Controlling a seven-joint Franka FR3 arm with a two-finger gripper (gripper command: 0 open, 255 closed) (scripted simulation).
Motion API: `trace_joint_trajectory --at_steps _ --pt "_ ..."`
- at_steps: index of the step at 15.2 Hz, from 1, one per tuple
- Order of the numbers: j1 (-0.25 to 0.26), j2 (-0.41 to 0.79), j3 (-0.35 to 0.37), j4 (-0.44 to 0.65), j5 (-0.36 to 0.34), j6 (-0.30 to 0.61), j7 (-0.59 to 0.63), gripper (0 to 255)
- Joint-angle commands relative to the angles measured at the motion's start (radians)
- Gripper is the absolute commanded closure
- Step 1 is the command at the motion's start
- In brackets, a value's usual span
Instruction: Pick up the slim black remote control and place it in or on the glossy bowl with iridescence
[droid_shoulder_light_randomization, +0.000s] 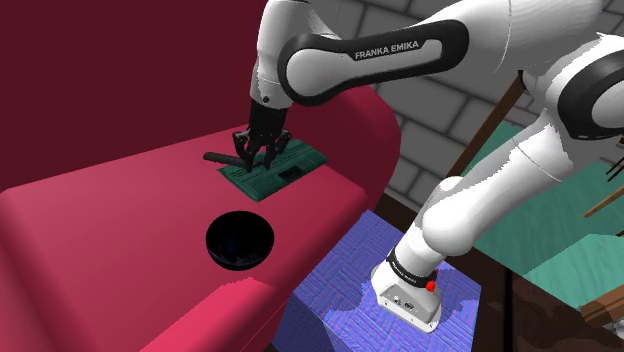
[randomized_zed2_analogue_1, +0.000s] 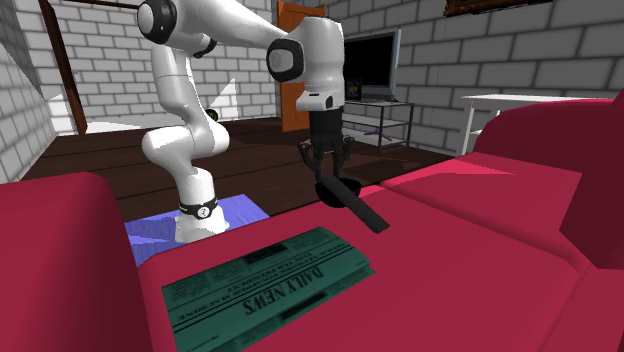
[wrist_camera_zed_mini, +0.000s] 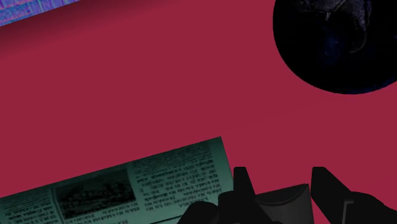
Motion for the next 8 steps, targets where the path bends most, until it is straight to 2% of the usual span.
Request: trace_joint_trajectory --at_steps 1,5,8 --pt "0.000 -0.009 -0.003 0.019 0.001 -0.028 -0.001 255" --pt "-0.001 -0.020 -0.008 0.053 0.000 -0.073 0.000 255" --pt "0.034 -0.074 0.028 0.003 0.031 -0.068 0.051 255"
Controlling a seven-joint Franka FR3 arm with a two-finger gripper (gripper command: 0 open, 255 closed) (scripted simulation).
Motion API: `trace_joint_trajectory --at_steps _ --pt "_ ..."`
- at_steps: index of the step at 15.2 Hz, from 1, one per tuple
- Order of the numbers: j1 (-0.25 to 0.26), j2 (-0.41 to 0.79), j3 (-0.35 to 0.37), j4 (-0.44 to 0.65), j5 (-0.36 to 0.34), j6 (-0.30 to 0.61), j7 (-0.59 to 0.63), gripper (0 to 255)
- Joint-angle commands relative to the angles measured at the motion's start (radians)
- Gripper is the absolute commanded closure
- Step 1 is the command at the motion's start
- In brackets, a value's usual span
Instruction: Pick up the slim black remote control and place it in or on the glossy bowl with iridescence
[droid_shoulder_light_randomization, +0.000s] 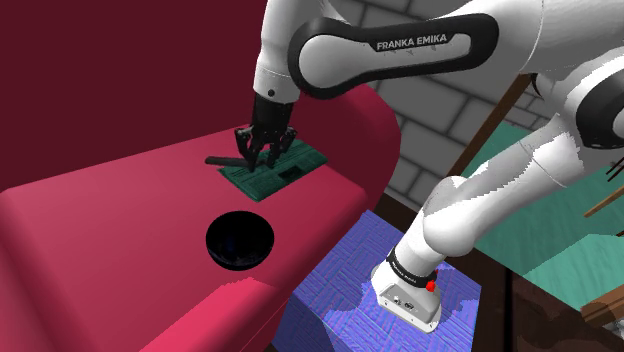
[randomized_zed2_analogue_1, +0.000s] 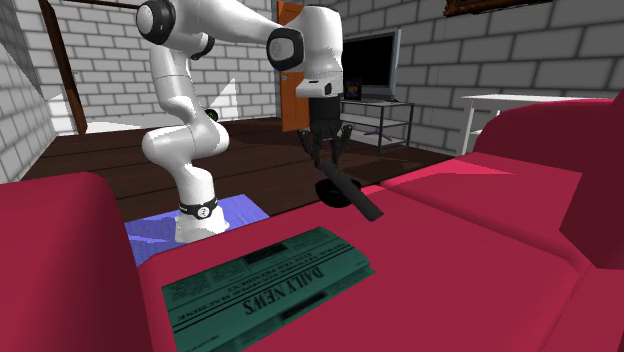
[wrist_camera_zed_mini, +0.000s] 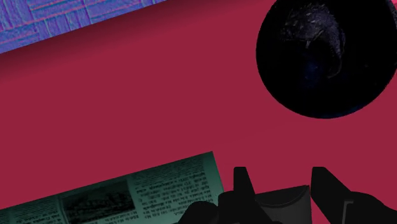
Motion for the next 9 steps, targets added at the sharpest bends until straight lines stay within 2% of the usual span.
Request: trace_joint_trajectory --at_steps 1,9 --pt "0.020 -0.023 0.024 -0.017 0.016 0.000 0.035 255" --pt "0.118 -0.123 0.140 -0.092 0.102 0.003 0.193 255"
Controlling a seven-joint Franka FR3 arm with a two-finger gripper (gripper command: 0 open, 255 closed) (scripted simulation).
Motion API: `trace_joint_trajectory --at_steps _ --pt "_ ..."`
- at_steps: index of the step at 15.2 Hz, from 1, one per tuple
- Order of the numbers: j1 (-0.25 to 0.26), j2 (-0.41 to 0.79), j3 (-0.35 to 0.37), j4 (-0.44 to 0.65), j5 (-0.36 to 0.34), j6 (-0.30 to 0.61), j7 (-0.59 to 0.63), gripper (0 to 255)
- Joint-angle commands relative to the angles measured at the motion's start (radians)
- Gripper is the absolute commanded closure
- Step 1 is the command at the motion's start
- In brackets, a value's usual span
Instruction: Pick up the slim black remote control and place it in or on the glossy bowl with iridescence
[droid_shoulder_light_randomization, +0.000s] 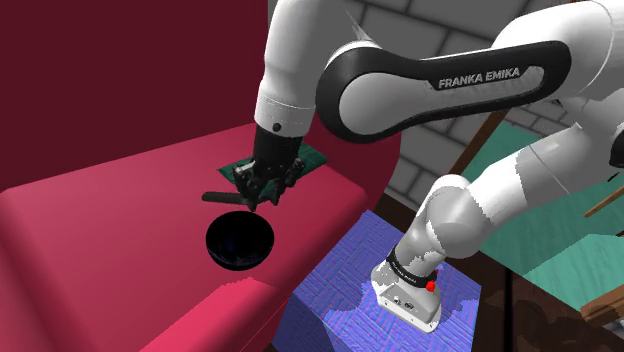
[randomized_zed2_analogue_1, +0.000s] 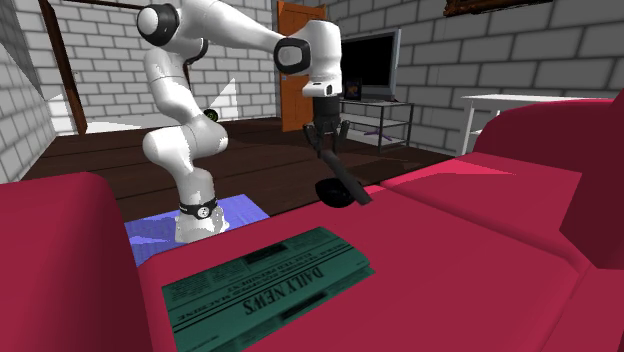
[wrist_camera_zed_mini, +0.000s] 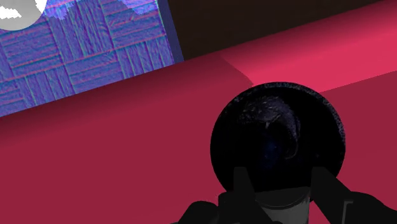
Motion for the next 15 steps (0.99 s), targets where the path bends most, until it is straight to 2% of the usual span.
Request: trace_joint_trajectory --at_steps 1,3,13,15 --pt "0.026 -0.024 0.032 -0.017 0.024 0.002 0.044 255" --pt "0.049 -0.036 0.066 -0.022 0.043 0.003 0.088 255" --pt "0.047 0.020 0.110 -0.124 0.054 0.160 0.090 255" --pt "0.047 0.020 0.110 -0.124 0.054 0.160 0.090 255"
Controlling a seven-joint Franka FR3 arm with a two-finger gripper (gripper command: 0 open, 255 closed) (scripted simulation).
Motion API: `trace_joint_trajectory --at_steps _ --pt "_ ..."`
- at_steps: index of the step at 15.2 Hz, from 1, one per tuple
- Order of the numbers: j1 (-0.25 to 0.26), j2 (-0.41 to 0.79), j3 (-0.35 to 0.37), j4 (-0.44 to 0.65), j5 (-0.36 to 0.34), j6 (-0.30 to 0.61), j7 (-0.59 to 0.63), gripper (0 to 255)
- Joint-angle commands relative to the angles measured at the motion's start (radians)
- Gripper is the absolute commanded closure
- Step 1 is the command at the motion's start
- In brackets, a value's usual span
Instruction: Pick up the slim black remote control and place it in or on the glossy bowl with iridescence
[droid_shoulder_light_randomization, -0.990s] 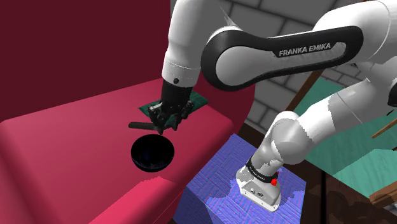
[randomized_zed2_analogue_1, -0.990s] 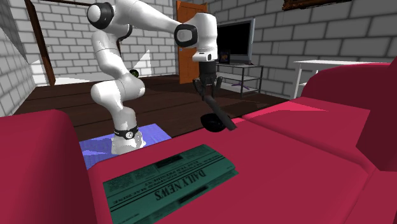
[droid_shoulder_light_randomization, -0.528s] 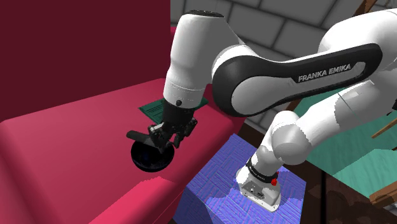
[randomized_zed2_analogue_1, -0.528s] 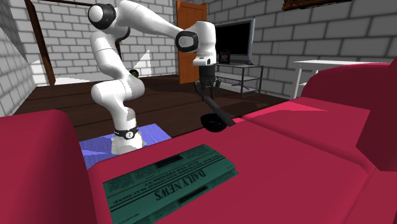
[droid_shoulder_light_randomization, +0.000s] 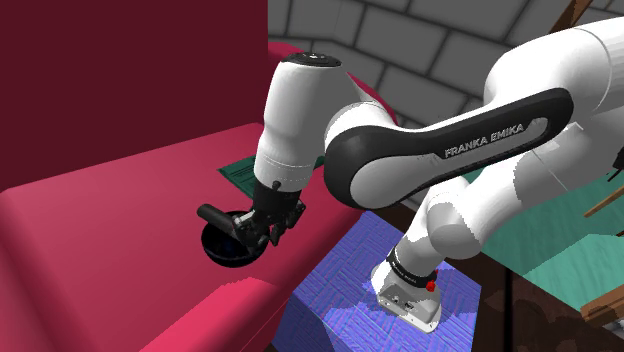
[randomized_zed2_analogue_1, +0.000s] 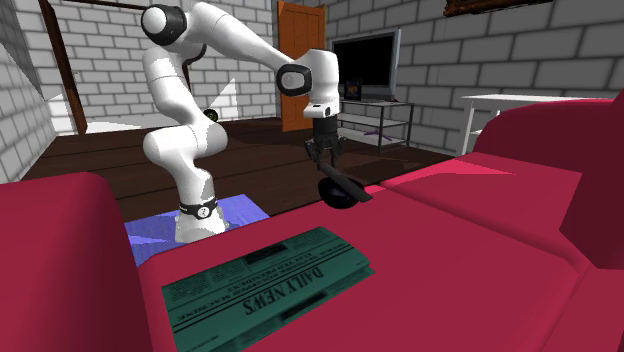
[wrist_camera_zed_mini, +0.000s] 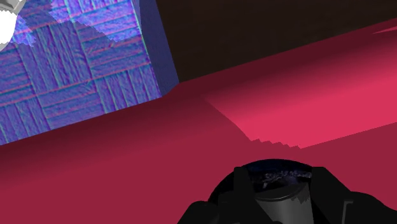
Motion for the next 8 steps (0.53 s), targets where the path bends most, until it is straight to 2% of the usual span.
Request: trace_joint_trajectory --at_steps 1,6,7,8 --pt "-0.001 0.002 0.000 -0.003 0.000 0.005 -0.001 255" --pt "-0.001 0.002 0.000 -0.003 0.000 0.005 -0.001 255" --pt "-0.001 0.002 0.000 -0.003 0.000 0.005 -0.001 0" --pt "-0.001 0.002 0.000 -0.003 0.000 0.005 -0.001 0"
